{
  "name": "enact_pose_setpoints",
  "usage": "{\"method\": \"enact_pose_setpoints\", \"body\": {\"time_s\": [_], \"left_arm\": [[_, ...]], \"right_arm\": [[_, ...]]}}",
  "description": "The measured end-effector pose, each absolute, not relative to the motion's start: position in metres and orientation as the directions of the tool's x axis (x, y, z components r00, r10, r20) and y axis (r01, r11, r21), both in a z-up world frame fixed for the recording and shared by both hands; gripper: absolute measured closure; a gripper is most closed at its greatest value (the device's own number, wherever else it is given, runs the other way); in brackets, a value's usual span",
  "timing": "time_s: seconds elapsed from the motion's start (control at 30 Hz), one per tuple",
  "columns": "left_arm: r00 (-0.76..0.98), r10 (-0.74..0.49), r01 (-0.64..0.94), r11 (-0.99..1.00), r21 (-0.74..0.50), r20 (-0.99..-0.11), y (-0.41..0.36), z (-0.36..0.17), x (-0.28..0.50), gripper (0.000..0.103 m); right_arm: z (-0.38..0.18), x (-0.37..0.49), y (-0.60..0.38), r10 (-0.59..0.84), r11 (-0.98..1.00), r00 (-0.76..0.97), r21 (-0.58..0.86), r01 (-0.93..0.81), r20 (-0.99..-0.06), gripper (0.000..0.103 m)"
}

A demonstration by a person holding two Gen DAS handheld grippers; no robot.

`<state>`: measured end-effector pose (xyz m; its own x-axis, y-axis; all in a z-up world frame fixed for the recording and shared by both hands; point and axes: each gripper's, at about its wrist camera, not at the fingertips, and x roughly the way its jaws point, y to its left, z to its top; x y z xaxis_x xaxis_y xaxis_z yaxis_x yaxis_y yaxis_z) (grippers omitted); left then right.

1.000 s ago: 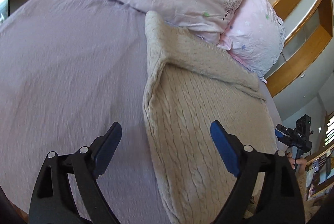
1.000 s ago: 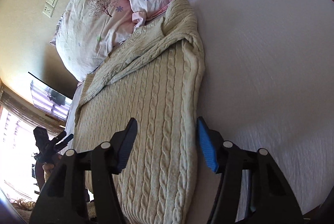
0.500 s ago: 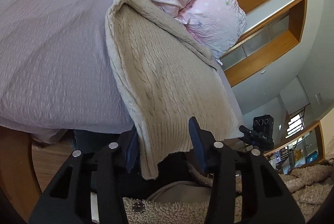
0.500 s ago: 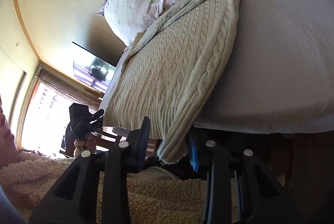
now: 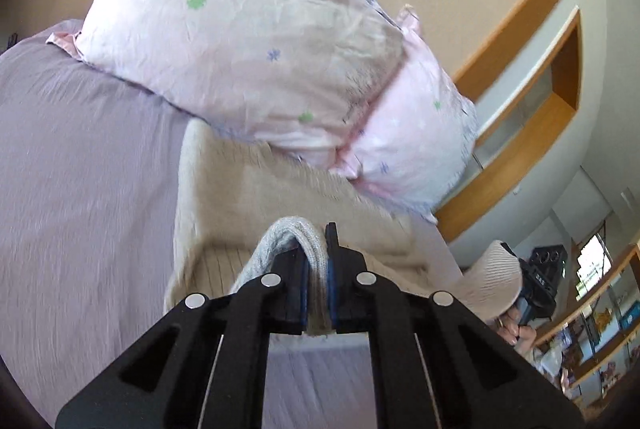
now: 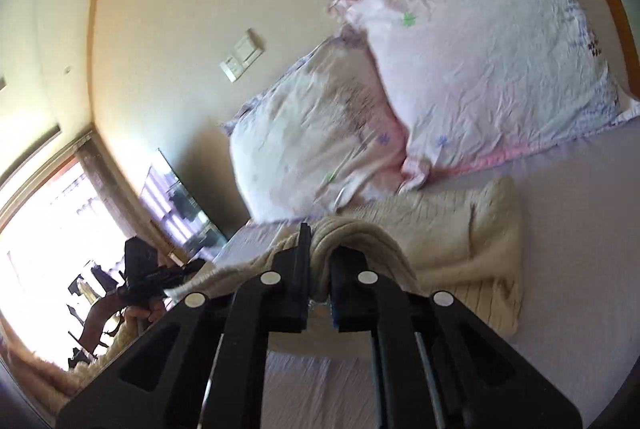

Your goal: Fold small clothes

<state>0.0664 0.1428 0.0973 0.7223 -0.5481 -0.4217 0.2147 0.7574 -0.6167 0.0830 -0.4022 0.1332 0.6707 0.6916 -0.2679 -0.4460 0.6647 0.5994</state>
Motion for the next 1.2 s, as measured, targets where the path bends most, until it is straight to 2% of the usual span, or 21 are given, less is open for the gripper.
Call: {"method": "enact_pose_setpoints", "body": {"time_s": [0.03,0.1,0.23,0.3,0.33,0.37,0.4,0.43,0.47,0.5,0.53,0.6,0.67,0.73,0.83,0.93,1.0,1.07,1.1,1.2], "left_arm": [[0.737,-0.518,0.183,0.772,-0.609,-0.435,0.141,0.097,0.093,0.097],[0.745,-0.449,0.100,0.806,-0.583,-0.493,0.136,0.088,0.144,0.097],[0.689,-0.387,-0.007,0.842,-0.540,-0.613,0.123,0.054,0.211,0.097],[0.651,-0.396,-0.048,0.830,-0.556,-0.648,0.123,0.042,0.222,0.097],[0.648,-0.401,-0.049,0.826,-0.561,-0.647,0.124,0.042,0.222,0.094],[0.653,-0.406,-0.039,0.824,-0.565,-0.639,0.126,0.045,0.218,0.088],[0.656,-0.415,-0.028,0.821,-0.570,-0.630,0.129,0.050,0.213,0.060],[0.663,-0.412,-0.026,0.822,-0.569,-0.625,0.132,0.056,0.207,0.018],[0.690,-0.389,-0.033,0.826,-0.563,-0.611,0.138,0.063,0.198,0.005],[0.727,-0.360,-0.030,0.834,-0.551,-0.585,0.144,0.072,0.187,0.002],[0.739,-0.355,-0.013,0.842,-0.539,-0.572,0.148,0.078,0.180,0.002],[0.723,-0.342,-0.015,0.860,-0.509,-0.600,0.158,0.080,0.175,0.003],[0.666,-0.366,-0.037,0.854,-0.518,-0.650,0.166,0.068,0.176,0.013],[0.595,-0.413,-0.066,0.830,-0.554,-0.689,0.171,0.046,0.177,0.031],[0.547,-0.451,-0.101,0.800,-0.591,-0.705,0.175,0.023,0.177,0.035],[0.560,-0.476,-0.077,0.785,-0.614,-0.678,0.171,0.018,0.175,0.038],[0.545,-0.524,-0.079,0.745,-0.662,-0.654,0.165,0.012,0.177,0.047],[0.532,-0.554,-0.099,0.710,-0.697,-0.640,0.161,0.006,0.180,0.065],[0.515,-0.592,-0.133,0.659,-0.740,-0.620,0.162,-0.002,0.181,0.081],[0.547,-0.649,-0.165,0.535,-0.829,-0.528,0.163,-0.006,0.177,0.084]], "right_arm": [[0.131,0.110,-0.401,0.665,0.678,0.695,0.612,-0.408,-0.273,0.096],[0.116,0.171,-0.401,0.576,0.732,0.743,0.620,-0.283,-0.341,0.096],[0.055,0.253,-0.397,0.403,0.816,0.704,0.577,0.012,-0.585,0.095],[0.032,0.262,-0.394,0.378,0.814,0.650,0.571,0.106,-0.659,0.089],[0.027,0.264,-0.394,0.368,0.813,0.642,0.568,0.130,-0.673,0.074],[0.028,0.261,-0.394,0.357,0.813,0.651,0.566,0.138,-0.670,0.050],[0.032,0.256,-0.395,0.323,0.821,0.670,0.550,0.153,-0.668,0.035],[0.038,0.248,-0.397,0.270,0.831,0.702,0.528,0.175,-0.659,0.012],[0.046,0.241,-0.399,0.229,0.836,0.738,0.517,0.186,-0.635,0.006],[0.052,0.231,-0.401,0.205,0.837,0.773,0.518,0.180,-0.600,0.005],[0.056,0.225,-0.403,0.211,0.834,0.797,0.529,0.156,-0.567,0.004],[0.059,0.213,-0.408,0.246,0.818,0.834,0.567,0.095,-0.494,0.002],[0.058,0.212,-0.410,0.280,0.804,0.837,0.591,0.062,-0.469,0.002],[0.056,0.215,-0.412,0.317,0.793,0.820,0.607,0.047,-0.477,0.002],[0.059,0.216,-0.410,0.326,0.798,0.817,0.602,0.032,-0.476,0.002],[0.060,0.213,-0.407,0.340,0.803,0.813,0.596,0.011,-0.473,0.002],[0.057,0.216,-0.404,0.359,0.794,0.805,0.608,0.003,-0.472,0.002],[0.055,0.218,-0.404,0.392,0.775,0.792,0.632,-0.010,-0.469,0.002],[0.055,0.218,-0.404,0.407,0.765,0.786,0.644,-0.015,-0.465,0.002],[0.059,0.218,-0.407,0.434,0.740,0.782,0.672,-0.026,-0.447,0.002]]}}
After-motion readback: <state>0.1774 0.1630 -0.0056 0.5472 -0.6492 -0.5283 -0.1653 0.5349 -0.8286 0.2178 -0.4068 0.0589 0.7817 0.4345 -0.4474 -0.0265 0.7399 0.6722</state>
